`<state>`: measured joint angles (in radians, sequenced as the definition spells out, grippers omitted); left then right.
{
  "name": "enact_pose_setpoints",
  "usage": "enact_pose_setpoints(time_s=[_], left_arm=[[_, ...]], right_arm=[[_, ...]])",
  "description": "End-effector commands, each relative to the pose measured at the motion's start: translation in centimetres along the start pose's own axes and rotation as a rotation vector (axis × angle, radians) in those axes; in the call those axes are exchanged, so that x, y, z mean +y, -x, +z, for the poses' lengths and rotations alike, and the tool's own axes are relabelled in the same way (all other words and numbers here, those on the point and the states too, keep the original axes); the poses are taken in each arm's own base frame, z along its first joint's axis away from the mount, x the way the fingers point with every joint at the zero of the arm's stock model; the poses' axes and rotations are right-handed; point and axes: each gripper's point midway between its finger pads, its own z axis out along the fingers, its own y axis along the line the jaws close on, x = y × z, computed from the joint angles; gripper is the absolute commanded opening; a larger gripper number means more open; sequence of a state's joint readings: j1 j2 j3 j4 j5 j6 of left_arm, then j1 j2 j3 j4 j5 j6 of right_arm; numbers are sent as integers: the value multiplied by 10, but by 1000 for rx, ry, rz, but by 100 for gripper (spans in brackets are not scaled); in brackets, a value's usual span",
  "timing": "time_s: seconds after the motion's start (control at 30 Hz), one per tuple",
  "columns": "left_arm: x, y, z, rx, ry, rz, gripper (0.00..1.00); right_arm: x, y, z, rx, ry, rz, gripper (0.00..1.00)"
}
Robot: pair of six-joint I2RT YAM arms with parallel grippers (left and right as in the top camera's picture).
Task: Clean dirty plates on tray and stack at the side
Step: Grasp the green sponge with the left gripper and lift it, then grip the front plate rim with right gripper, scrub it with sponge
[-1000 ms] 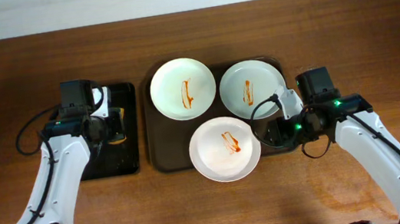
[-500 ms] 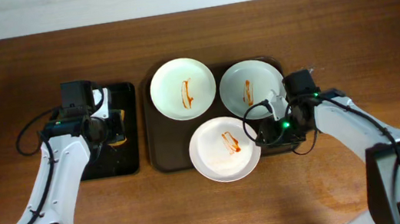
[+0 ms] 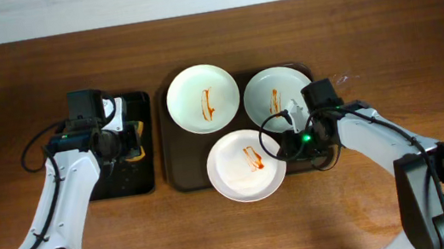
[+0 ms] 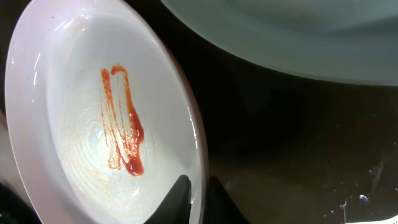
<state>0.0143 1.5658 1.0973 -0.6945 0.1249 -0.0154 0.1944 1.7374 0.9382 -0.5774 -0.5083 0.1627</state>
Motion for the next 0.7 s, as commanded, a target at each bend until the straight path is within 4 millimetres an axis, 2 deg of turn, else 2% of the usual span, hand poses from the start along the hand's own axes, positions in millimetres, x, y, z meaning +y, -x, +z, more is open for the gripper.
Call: enact_pose_setpoints(time_s=[0.0, 0.13, 0.43, 0.53, 0.63, 0.67], left_arm=[[-8, 7, -6, -23, -40, 7, 0], [-8, 7, -6, -24, -41, 7, 0], [-24, 10, -8, -36, -134, 18, 0], [-22, 34, -13, -144, -115, 79, 0], [-14, 78, -33, -342, -52, 106, 0], [-15, 85, -37, -371, -51, 110, 0]], right_arm=[[1, 6, 0, -10, -17, 1, 10], [0, 6, 0, -12, -19, 1, 4], [3, 17, 0, -53, -6, 45, 4], [4, 19, 0, -62, -4, 39, 4], [4, 20, 0, -65, -4, 38, 4], [4, 20, 0, -67, -3, 36, 4]])
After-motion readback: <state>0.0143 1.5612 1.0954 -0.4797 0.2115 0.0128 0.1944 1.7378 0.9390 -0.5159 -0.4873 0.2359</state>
